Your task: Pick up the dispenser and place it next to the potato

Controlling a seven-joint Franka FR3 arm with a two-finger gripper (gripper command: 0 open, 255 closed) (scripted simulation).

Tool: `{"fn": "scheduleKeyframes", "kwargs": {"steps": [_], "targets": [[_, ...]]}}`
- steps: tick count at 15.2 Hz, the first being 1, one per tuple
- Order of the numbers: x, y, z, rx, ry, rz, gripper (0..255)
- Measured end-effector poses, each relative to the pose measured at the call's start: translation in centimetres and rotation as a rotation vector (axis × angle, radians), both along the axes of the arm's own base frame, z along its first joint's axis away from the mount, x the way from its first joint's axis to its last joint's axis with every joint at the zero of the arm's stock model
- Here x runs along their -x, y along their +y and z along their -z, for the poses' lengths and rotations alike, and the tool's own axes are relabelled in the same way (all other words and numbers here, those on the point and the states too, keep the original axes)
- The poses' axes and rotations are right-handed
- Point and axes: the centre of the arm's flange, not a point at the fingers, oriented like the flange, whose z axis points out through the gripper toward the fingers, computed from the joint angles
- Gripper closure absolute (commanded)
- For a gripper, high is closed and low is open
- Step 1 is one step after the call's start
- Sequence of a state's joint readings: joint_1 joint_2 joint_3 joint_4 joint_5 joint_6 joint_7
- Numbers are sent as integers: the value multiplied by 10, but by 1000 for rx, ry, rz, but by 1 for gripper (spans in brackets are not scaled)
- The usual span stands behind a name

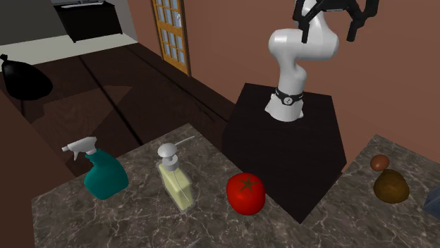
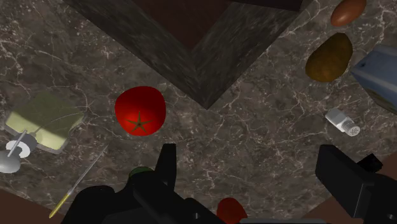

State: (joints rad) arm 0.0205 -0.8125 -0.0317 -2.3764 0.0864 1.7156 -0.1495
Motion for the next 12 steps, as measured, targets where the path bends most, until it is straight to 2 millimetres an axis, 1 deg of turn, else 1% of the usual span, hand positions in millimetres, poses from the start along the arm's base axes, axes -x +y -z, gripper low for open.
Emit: {"fn": "scheduleKeyframes", "kwargs": {"steps": [1,3,6,7,8,9,12], "targets": [[0,0,0,0,0,0,0],[-6,-11,9,-1,0,-10,0],[-11,-42,33,-2,1,-36,0],[-17,-54,41,-2,1,-45,0],[-21,-63,47,-2,1,-54,0],[-25,-71,57,-2,1,-64,0],[-38,-102,79,-2,1,-91,0]]}}
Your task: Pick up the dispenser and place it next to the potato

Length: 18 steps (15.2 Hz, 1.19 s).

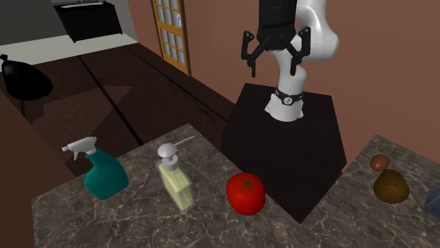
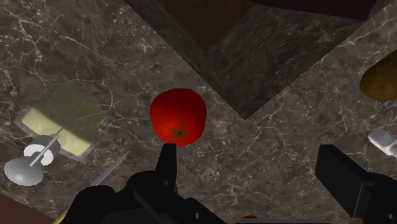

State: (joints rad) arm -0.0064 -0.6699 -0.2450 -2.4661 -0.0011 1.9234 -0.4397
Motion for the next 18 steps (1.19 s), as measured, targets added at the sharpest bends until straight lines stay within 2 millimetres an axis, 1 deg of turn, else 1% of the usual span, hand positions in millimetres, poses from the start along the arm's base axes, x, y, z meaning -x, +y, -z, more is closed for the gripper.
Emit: {"fn": "scheduleKeyframes", "kwargs": {"steps": [8,13,14,18], "targets": [[-34,-79,61,-3,-1,-74,0],[-61,-128,100,-3,-2,-120,0],[-69,-138,108,-2,-2,-129,0],[-88,-176,138,-3,-1,-166,0]]}}
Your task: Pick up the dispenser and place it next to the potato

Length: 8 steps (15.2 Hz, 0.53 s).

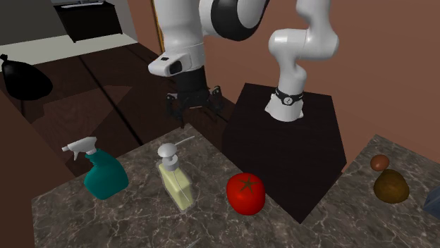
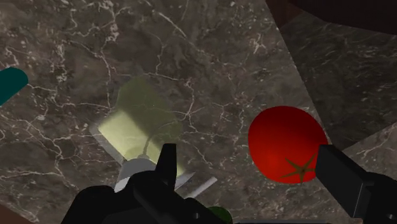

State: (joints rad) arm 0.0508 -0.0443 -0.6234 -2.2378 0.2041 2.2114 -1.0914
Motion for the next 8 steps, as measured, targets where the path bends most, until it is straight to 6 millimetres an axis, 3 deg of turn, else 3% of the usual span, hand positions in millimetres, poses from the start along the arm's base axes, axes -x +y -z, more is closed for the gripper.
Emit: {"fn": "scheduleKeyframes", "kwargs": {"steps": [8], "targets": [[-49,-70,61,2,0,-74,0]]}}
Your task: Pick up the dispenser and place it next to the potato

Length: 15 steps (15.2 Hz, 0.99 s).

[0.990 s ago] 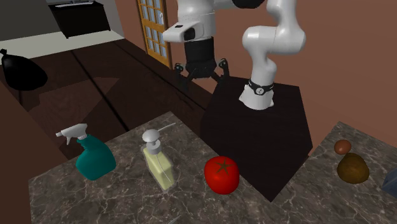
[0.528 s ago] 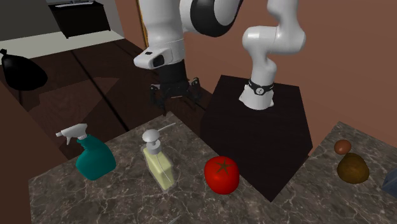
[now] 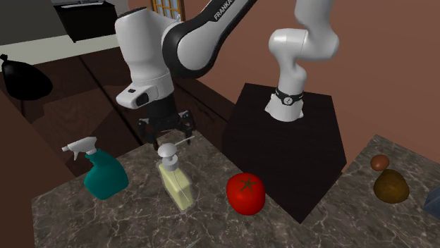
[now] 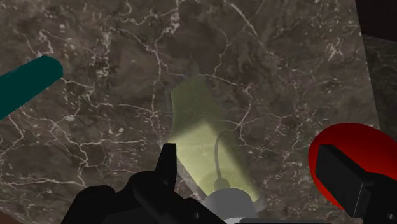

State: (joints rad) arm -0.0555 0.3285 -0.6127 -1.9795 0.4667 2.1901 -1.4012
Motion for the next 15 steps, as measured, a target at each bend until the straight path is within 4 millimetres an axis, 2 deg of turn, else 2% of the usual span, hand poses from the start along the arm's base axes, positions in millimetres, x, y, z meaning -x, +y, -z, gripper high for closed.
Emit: {"fn": "scheduleKeyframes", "kwargs": {"steps": [2,4,9,15], "targets": [[-15,-15,17,-1,0,-18,0],[-20,-23,28,-2,-1,-25,0],[-23,-19,54,-2,-1,-27,0],[-24,-18,62,-2,-1,-27,0]]}}
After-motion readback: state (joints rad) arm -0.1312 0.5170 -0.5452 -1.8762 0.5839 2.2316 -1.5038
